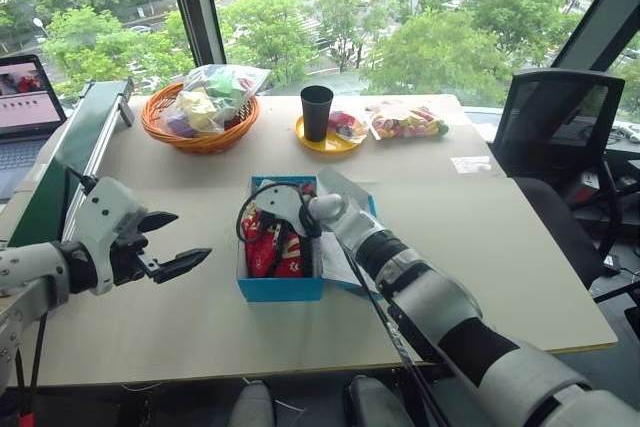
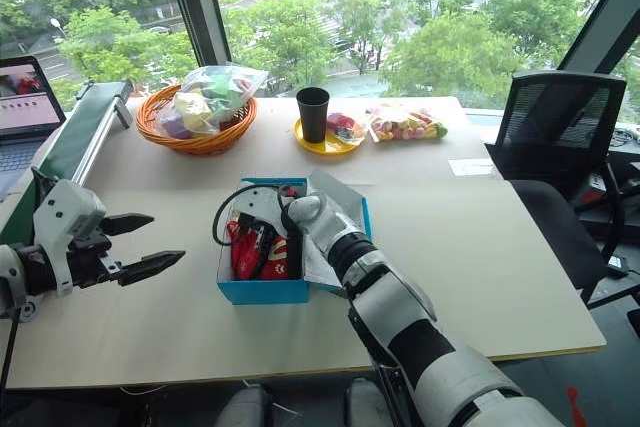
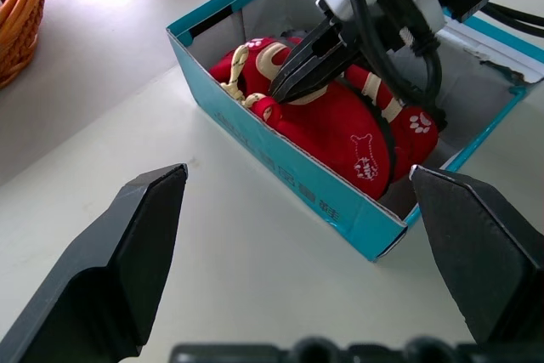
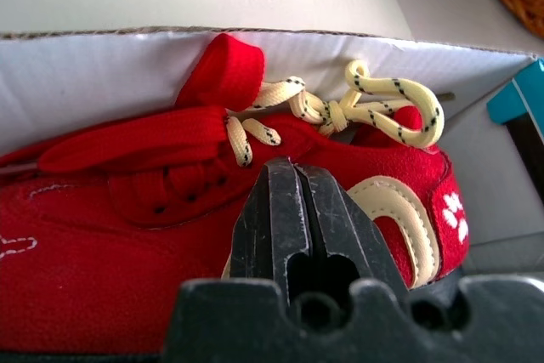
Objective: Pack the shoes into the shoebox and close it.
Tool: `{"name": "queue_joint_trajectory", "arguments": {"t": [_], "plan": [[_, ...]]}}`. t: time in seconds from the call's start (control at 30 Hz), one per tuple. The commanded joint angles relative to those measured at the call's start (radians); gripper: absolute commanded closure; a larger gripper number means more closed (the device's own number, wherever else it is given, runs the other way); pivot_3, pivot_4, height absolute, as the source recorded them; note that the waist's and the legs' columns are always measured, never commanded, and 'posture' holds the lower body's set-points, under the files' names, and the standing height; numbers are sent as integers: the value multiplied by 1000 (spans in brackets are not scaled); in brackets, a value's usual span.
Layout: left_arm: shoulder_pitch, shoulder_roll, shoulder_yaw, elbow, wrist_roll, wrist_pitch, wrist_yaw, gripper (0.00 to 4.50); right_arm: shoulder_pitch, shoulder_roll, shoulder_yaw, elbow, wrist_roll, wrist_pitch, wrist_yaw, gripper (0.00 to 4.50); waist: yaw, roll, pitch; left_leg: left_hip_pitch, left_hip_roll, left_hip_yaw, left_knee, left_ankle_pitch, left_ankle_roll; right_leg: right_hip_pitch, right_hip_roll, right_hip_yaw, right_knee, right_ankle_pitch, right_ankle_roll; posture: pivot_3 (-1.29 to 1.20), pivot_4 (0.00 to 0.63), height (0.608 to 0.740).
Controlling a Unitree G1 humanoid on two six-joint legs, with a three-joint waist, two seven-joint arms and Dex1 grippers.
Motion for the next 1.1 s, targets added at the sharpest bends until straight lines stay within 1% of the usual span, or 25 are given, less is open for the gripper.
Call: {"name": "queue_joint_trajectory", "arguments": {"t": [0.03,0.1,0.2,0.27,0.3,0.37,0.43,0.47,0.53,0.6,0.63,0.7,0.8,0.83,0.87,0.9,0.93,1.0,1.03,1.1], "plan": [[-34,19,-16,-12,-9,-19,-2,0,61,-22,92,95,-125,-19,-63,4486,1,0,-1,2,0,0,0,0,0,1,0,0,0,-1,-1,0,150,734],[-54,24,-45,0,-7,-27,-9,0,51,-44,90,72,-134,-35,-67,4486,2,0,-1,4,0,0,-1,0,0,2,0,0,0,-3,-5,0,150,734],[-89,29,-89,23,-3,-42,-22,0,33,-79,30,4,-78,-26,-13,4486,5,0,-1,4,0,-1,0,0,0,3,0,0,0,-2,-4,0,150,734],[-117,35,-122,45,-2,-55,-39,0,44,-112,-55,-116,27,33,100,4486,13,0,-1,2,-1,-1,0,0,0,2,0,0,0,0,0,0,150,734],[-125,40,-135,54,-2,-61,-51,0,54,-123,-103,-192,90,97,162,4486,18,0,-1,0,-1,-2,1,0,0,2,0,0,0,1,2,0,150,734],[-133,60,-169,69,1,-78,-94,0,80,-169,-194,-402,196,297,246,4486,24,-1,0,-8,-1,-2,2,0,0,-2,0,-1,0,2,2,0,150,734],[-127,77,-188,78,6,-98,-129,0,108,-211,-227,-571,231,452,268,4486,29,0,1,-14,-1,-2,2,0,0,-6,0,-1,0,3,0,0,150,734],[-129,89,-207,83,4,-111,-158,0,125,-248,-281,-735,298,623,284,4486,29,1,2,-19,-1,-2,2,0,0,-11,0,-1,0,5,-3,0,150,734],[-154,104,-250,103,7,-135,-206,0,169,-340,-383,-1047,436,954,324,4486,33,2,2,-31,-1,-3,2,0,0,-24,0,-1,2,6,-5,0,150,734],[-184,112,-285,132,17,-157,-237,0,211,-420,-443,-1255,535,1179,343,4486,37,3,3,-42,-2,-3,3,0,0,-36,0,-1,7,6,-5,0,150,734],[-212,112,-312,154,28,-170,-252,0,251,-482,-457,-1347,572,1257,357,4486,38,3,3,-43,-2,-3,3,0,1,-37,0,-1,8,6,-5,0,150,734],[-258,112,-354,194,44,-195,-286,0,320,-571,-485,-1485,629,1379,353,4486,40,3,3,-43,-2,-3,2,-1,2,-37,0,-1,8,6,-6,0,150,734],[-336,106,-424,255,67,-231,-351,0,424,-654,-611,-1644,751,1602,368,4486,33,3,4,-42,-2,-2,4,-1,2,-35,0,-1,6,4,-4,0,150,734],[-362,102,-446,276,76,-243,-372,0,468,-678,-659,-1682,805,1647,379,4486,32,3,4,-41,-2,-2,5,-1,2,-35,0,0,6,3,-2,0,150,734],[-399,92,-477,309,92,-259,-396,0,545,-690,-731,-1721,900,1668,389,4486,21,3,4,-42,-2,-2,6,0,2,-35,0,0,6,2,0,0,150,734],[-433,83,-507,341,108,-274,-416,0,608,-690,-797,-1747,999,1678,384,4486,27,3,4,-40,-2,0,7,0,3,-34,1,3,6,2,2,0,150,734],[-470,70,-541,374,128,-292,-437,0,674,-679,-858,-1767,1117,1678,363,4486,32,2,4,-40,-2,-2,6,1,5,-32,1,1,6,1,2,0,150,734],[-528,48,-590,426,156,-317,-474,0,778,-632,-951,-1774,1354,1678,283,4486,39,2,4,-37,-2,-2,6,1,5,-29,1,0,6,0,2,0,150,734],[-550,38,-606,447,166,-326,-491,0,821,-607,-973,-1768,1439,1678,227,4486,39,2,4,-37,-2,-1,5,1,5,-29,1,1,6,0,3,0,150,734],[-591,22,-635,482,188,-343,-520,0,912,-571,-950,-1792,1452,1678,125,4486,31,2,4,-37,-2,-1,6,1,5,-29,1,1,6,1,3,0,150,734]]}}
